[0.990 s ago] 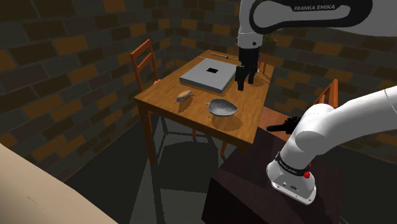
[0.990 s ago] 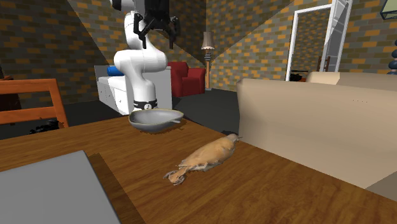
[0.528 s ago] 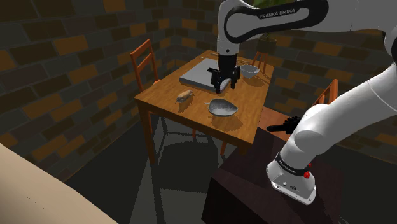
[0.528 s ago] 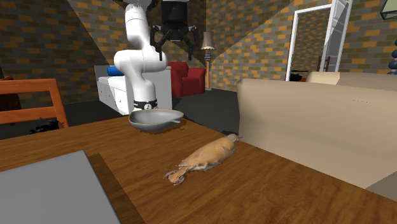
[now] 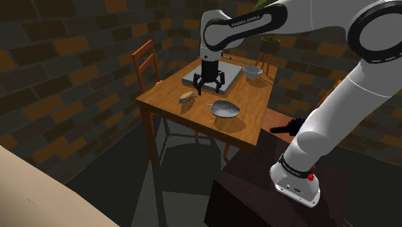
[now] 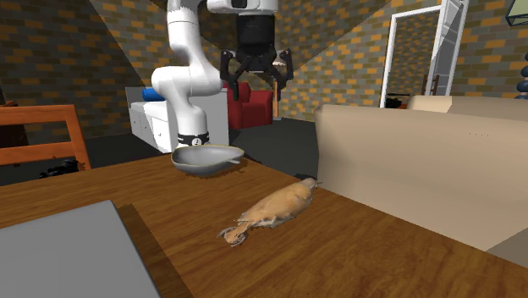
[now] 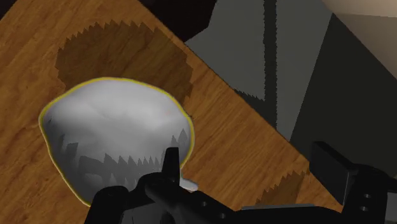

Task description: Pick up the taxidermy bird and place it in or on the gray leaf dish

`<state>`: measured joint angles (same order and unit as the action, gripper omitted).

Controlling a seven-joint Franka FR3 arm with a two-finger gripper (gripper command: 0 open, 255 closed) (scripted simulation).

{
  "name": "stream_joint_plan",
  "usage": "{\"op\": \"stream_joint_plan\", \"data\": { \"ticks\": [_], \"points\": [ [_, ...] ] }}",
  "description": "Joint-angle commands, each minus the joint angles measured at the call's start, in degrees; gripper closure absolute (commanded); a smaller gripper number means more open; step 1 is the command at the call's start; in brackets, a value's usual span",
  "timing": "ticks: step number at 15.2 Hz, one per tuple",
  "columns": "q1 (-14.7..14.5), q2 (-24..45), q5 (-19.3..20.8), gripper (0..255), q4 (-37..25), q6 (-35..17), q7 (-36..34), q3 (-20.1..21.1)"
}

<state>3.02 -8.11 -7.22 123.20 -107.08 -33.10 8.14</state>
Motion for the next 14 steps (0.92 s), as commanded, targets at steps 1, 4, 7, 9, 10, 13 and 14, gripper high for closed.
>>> {"op": "stream_joint_plan", "data": {
  "ticks": [1,4,7,9,10,13,14],
  "points": [
    [0.5,4.5,0.3,0,-2.8,-2.2,-3.9,0.1],
    [0.8,10.7,0.7,0,-7.5,-4.5,-9.7,-0.1],
    [0.9,16.7,1.2,0,-12.7,-6.3,-15.1,-0.7],
    [1.0,20.7,1.5,0,-16.3,-7.1,-18.6,-1.3],
    [1.0,22.7,1.6,0,-18.2,-7.5,-20.2,-1.6],
    [1.1,28.5,1.7,0,-24.1,-8.2,-25.0,-2.9],
    [1.1,30.4,1.7,0,-26.2,-8.4,-26.5,-3.3]
  ]
}}
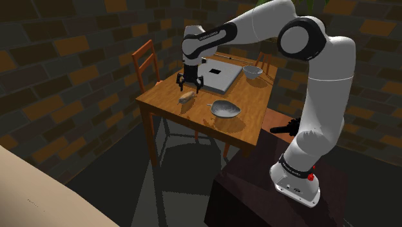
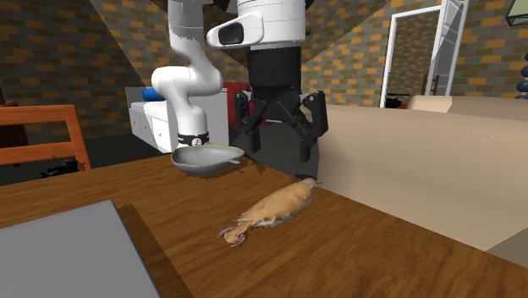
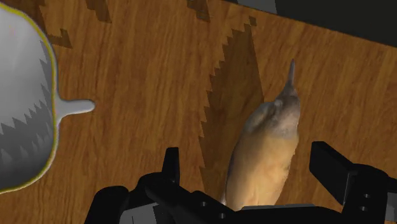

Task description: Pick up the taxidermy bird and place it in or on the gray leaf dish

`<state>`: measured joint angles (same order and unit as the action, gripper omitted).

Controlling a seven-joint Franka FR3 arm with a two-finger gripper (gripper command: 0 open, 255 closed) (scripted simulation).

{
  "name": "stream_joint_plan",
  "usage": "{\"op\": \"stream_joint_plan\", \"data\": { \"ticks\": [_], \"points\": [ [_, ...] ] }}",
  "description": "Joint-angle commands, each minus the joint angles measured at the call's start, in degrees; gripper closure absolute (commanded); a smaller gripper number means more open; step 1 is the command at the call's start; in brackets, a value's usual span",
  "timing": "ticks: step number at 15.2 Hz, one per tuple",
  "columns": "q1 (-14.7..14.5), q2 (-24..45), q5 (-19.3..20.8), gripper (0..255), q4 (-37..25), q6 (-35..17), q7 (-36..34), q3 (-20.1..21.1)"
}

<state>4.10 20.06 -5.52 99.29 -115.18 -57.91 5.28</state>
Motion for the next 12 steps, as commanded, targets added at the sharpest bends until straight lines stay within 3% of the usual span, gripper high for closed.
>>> {"op": "stream_joint_plan", "data": {
  "ticks": [1,3,12],
  "points": [
    [0.1,4.2,0.0,0,-4.4,-0.4,-3.2,-0.9],
    [0.2,8.0,-0.1,0,-8.8,-0.4,-6.1,-1.9],
    [-0.1,10.2,-0.3,0,-6.1,-5.3,-6.1,-1.8]
  ]
}}
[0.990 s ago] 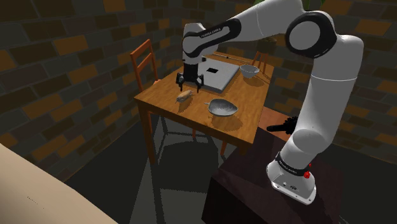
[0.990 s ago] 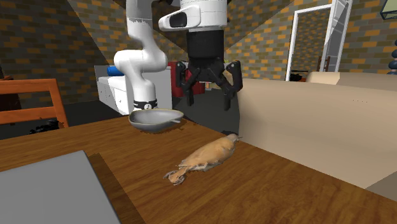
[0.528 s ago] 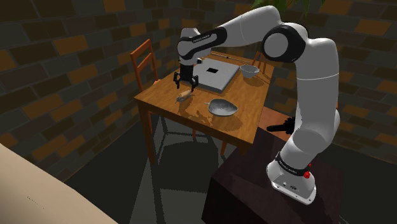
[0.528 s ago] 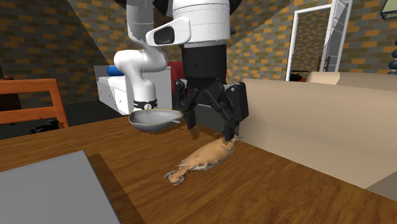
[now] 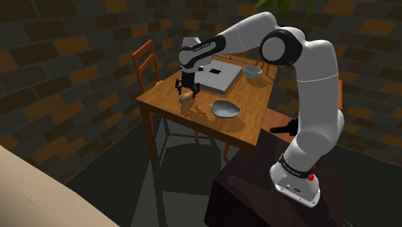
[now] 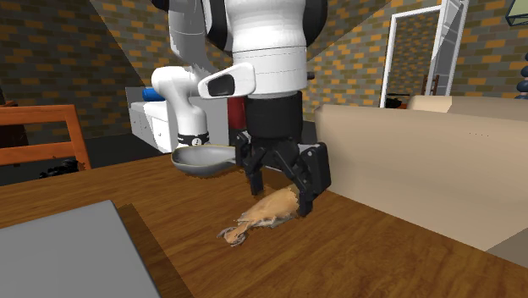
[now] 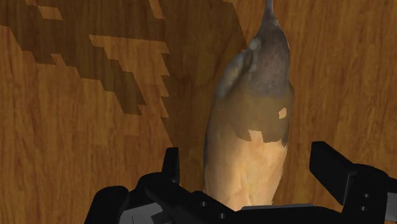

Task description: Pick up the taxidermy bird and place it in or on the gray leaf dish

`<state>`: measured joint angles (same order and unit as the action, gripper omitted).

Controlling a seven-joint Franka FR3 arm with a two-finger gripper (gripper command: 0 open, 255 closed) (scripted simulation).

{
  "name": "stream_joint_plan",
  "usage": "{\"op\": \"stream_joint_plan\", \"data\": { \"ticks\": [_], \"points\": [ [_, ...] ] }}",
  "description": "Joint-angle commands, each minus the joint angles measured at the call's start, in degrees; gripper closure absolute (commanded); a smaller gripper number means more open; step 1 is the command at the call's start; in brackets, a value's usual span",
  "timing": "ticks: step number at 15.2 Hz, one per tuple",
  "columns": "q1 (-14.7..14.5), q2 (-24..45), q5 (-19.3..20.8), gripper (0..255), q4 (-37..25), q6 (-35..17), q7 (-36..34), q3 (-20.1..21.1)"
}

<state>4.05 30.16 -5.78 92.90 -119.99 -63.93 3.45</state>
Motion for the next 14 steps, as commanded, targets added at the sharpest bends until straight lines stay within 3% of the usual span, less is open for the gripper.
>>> {"op": "stream_joint_plan", "data": {
  "ticks": [1,7,8,14],
  "points": [
    [-0.1,0.1,0.0,0,0.2,-0.4,0.0,0.0],
    [-0.1,0.1,0.0,0,0.2,-0.4,0.0,0.0],
    [-0.1,0.1,0.0,255,0.2,-0.4,0.0,0.0],
    [-0.1,0.1,0.0,255,0.2,-0.4,0.0,0.0]
  ]
}}
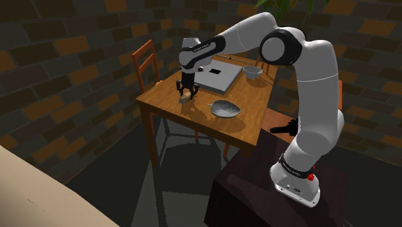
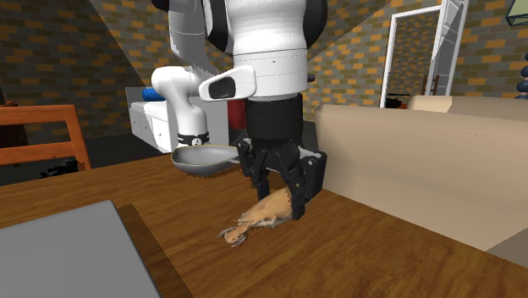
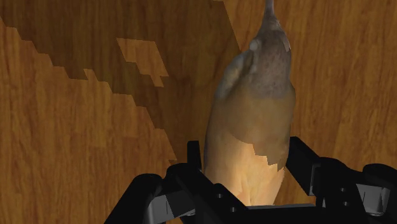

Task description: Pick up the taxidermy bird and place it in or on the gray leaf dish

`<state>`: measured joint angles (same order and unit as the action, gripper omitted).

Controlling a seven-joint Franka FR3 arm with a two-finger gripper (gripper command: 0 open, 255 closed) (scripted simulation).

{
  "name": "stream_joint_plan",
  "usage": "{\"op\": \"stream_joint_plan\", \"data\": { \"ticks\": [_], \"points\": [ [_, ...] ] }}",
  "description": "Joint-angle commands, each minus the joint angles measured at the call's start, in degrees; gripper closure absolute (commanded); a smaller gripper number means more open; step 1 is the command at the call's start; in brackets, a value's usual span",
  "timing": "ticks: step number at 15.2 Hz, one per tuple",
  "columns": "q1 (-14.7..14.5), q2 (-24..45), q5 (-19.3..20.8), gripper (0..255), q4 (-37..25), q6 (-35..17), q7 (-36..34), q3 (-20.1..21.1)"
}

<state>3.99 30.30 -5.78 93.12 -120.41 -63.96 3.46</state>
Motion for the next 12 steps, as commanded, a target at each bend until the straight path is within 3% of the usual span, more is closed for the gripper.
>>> {"op": "stream_joint_plan", "data": {
  "ticks": [1,12],
  "points": [
    [0.0,0.0,0.0,255,0.0,0.0,0.0,0.0],
    [0.1,-2.9,0.1,255,-2.6,5.5,-0.6,0.0]
  ]
}}
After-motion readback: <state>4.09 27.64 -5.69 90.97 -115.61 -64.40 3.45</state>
